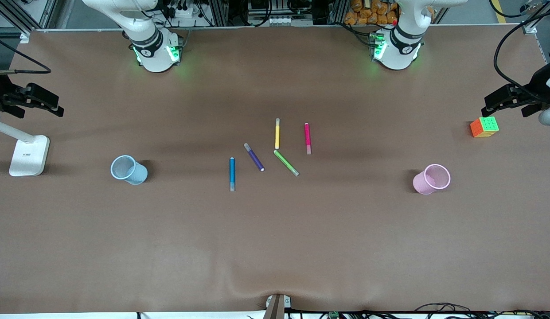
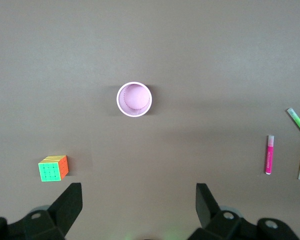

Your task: Place pink and blue markers in matching cups

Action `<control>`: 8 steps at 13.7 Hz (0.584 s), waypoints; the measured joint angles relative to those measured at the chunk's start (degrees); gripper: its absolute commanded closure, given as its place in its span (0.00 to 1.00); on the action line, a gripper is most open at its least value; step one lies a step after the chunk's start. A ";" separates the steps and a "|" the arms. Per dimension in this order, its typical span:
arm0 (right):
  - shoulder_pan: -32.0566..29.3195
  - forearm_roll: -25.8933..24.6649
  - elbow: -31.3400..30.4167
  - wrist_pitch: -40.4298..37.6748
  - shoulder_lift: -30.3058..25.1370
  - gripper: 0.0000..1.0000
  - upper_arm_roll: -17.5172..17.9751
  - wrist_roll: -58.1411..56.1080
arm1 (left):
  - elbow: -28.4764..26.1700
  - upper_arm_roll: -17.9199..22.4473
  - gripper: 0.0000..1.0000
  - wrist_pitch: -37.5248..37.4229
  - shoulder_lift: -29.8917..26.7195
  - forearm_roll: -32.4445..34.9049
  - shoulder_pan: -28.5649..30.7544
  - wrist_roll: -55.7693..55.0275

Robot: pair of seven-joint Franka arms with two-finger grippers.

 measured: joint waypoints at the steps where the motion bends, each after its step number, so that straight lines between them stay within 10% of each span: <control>1: 0.00 0.00 0.00 0.00 0.00 0.00 0.00 0.00 | 0.00 0.00 0.00 -0.01 0.00 0.00 0.00 0.00; 8: -0.17 -0.02 0.00 0.13 0.00 0.00 -0.08 0.02 | -0.15 0.00 0.00 -0.12 1.00 0.00 0.00 0.00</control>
